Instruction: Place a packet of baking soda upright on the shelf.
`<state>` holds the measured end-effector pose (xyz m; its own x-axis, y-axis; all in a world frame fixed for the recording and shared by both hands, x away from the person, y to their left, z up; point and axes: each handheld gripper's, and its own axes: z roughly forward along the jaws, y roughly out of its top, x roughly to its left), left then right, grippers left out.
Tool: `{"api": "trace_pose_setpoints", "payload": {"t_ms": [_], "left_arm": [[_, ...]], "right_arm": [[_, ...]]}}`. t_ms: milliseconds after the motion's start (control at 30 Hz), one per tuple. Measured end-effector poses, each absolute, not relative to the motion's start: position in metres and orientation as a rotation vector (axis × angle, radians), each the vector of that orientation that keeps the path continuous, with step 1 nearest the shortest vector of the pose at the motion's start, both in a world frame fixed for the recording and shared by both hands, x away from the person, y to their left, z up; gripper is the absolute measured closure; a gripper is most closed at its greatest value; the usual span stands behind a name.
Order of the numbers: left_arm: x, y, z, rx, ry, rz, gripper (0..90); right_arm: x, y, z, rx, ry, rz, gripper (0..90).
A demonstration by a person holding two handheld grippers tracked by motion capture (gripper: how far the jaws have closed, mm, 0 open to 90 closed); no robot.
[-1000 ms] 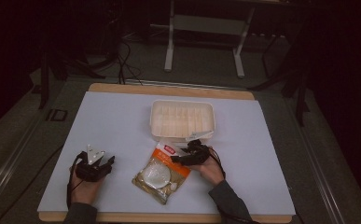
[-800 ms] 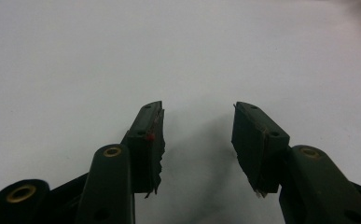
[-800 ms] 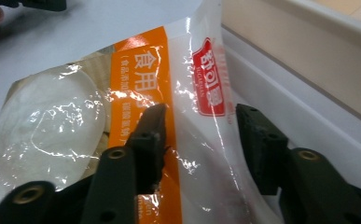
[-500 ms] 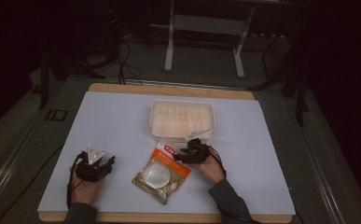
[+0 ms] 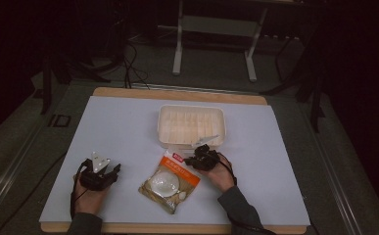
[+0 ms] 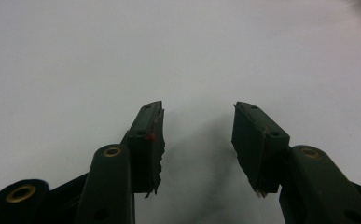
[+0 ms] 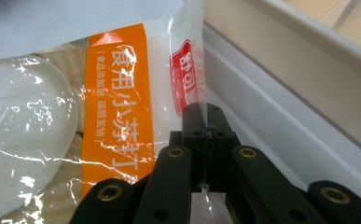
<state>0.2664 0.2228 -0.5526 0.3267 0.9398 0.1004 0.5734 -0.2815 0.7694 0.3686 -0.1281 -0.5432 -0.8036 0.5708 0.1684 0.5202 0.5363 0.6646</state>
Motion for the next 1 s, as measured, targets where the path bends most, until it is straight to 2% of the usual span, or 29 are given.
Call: {"api": "trace_pose_setpoints", "payload": {"t_ms": [533, 1000], "left_arm": [[0.266, 0.223, -0.552, 1.962, 1.327, 0.747, 53.0], [0.266, 0.223, -0.552, 1.963, 1.329, 0.751, 53.0]], "right_arm": [[0.366, -0.127, -0.525, 1.014, 2.705, 1.093, 90.0], [0.357, -0.137, -0.495, 1.012, 2.726, 1.258, 90.0]]}}
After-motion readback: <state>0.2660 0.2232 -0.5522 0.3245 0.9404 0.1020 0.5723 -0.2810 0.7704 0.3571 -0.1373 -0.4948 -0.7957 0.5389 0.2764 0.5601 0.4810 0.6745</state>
